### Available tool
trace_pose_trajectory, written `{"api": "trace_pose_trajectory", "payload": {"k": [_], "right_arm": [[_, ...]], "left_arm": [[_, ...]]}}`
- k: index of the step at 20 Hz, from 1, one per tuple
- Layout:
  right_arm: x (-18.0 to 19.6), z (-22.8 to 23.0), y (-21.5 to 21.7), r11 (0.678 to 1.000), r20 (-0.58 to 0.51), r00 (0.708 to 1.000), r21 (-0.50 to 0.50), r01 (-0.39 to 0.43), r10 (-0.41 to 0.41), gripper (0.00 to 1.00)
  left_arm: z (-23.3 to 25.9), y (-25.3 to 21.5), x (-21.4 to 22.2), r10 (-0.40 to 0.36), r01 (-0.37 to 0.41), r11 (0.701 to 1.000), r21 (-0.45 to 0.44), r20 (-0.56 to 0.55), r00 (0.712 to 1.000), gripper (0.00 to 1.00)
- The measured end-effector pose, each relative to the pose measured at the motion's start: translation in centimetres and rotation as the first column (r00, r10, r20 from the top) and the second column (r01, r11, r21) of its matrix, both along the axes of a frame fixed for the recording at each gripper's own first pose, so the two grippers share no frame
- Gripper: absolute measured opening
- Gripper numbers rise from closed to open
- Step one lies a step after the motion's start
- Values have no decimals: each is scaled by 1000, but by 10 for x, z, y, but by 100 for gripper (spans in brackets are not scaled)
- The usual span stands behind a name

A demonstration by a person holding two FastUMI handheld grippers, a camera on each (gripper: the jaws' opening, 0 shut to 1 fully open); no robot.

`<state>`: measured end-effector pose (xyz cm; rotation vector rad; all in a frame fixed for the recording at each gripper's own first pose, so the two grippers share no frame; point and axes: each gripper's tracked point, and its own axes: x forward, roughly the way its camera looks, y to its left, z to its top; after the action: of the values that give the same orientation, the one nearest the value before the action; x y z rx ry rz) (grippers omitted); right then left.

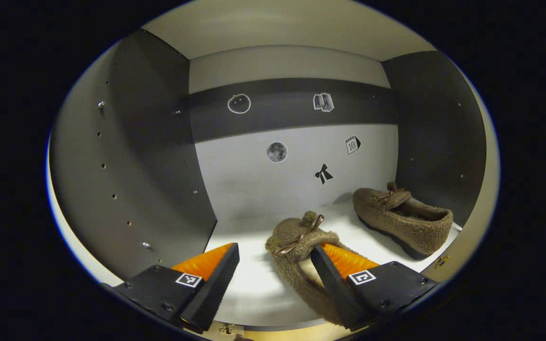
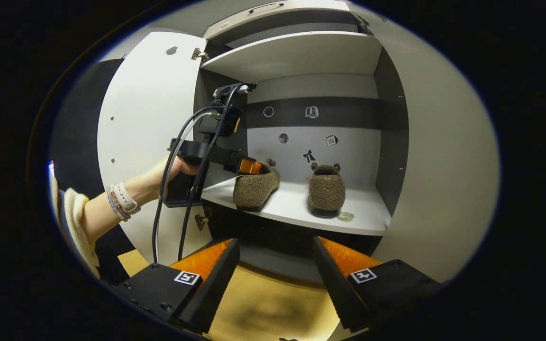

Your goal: Grab one shoe with the right hand and put it into the shoe cabinet, grab the other shoe with the left hand and put it into the shoe cabinet; then close the right door with the right hand and the left door with the left hand.

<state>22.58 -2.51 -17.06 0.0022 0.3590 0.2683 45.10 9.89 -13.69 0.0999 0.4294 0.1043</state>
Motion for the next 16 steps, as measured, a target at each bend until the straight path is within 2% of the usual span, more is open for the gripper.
{"api": "trace_pose_trajectory", "payload": {"k": [1, 3, 7, 9, 11, 12, 14, 16], "right_arm": [[-5, 5, 0, 1000, 8, 1000, 4, 14, -14, 99], [-14, 10, 0, 1000, 16, 999, 8, 27, -28, 98], [-28, 30, -5, 998, 52, 996, 7, 66, -66, 99], [-38, 51, -9, 996, 101, 991, 11, 90, -90, 98], [-51, 72, -15, 993, 149, 982, 5, 120, -120, 98], [-59, 85, -18, 991, 172, 976, 14, 132, -132, 98], [-79, 107, -22, 987, 214, 964, 38, 154, -158, 98], [-98, 125, -33, 982, 252, 949, 32, 187, -189, 98]], "left_arm": [[6, -5, -2, -12, 12, 1000, -4, 17, 1000, 96], [27, -14, -12, -29, 31, 999, -29, 80, 996, 96], [63, -27, -55, -53, 58, 998, -37, 135, 989, 96], [81, -39, -89, -75, 90, 993, -79, 173, 982, 93], [96, -49, -128, -100, 125, 986, -114, 203, 974, 96], [104, -53, -150, -115, 143, 983, -118, 219, 969, 100], [115, -59, -198, -146, 175, 978, -109, 230, 962, 100], [123, -61, -244, -166, 196, 975, -104, 240, 956, 96]]}}
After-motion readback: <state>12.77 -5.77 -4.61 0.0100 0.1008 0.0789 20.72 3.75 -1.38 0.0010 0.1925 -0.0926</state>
